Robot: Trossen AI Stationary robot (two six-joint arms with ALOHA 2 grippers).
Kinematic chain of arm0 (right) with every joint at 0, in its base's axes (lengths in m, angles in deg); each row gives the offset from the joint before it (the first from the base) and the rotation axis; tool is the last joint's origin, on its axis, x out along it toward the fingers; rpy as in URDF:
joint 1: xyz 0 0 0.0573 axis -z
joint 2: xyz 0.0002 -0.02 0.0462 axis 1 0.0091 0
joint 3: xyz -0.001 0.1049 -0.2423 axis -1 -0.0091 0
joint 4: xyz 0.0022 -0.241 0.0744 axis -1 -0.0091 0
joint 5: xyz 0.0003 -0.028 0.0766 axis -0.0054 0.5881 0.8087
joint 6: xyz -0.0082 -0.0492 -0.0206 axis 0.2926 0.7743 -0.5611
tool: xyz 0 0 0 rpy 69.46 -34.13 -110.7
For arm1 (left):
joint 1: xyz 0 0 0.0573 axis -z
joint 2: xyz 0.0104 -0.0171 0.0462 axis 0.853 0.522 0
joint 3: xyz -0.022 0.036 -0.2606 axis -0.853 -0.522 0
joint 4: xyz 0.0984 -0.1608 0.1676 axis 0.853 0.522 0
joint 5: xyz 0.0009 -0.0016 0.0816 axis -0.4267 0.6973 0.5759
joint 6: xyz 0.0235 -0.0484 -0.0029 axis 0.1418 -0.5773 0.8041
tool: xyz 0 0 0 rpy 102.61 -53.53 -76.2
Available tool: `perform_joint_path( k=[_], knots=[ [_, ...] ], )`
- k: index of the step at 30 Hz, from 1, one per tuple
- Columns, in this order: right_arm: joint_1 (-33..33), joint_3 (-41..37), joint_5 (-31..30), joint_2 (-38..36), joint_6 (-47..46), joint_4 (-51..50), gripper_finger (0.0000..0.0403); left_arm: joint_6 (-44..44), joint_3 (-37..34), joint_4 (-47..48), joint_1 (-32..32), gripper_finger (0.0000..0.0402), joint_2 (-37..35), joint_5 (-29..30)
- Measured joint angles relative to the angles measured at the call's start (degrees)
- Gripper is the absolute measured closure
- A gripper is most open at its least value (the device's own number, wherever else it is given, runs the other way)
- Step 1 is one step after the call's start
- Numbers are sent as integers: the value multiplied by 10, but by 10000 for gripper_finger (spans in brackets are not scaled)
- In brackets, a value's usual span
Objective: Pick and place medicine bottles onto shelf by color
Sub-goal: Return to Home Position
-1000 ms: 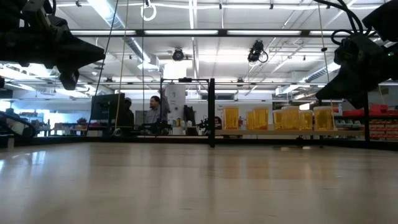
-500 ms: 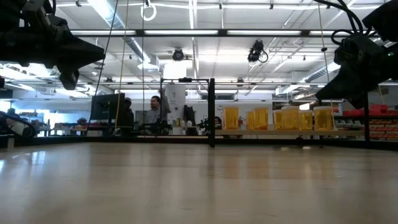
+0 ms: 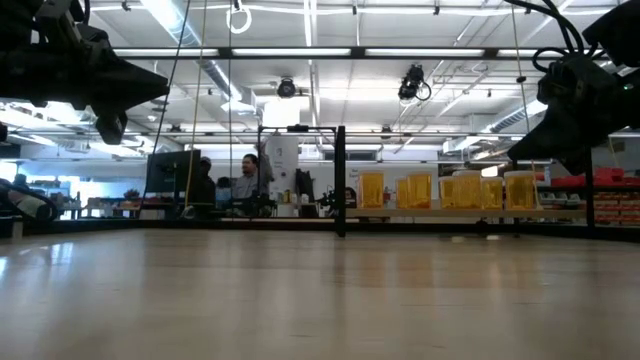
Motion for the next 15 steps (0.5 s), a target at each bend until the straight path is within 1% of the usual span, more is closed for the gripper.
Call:
perform_joint_path(
  k=[4,15],
  knots=[
    [0,0,0,0,0,0,395,0,0,0,0,340,0,0],
    [0,0,0,0,0,0,395,0,0,0,0,350,0,0]
  ],
)
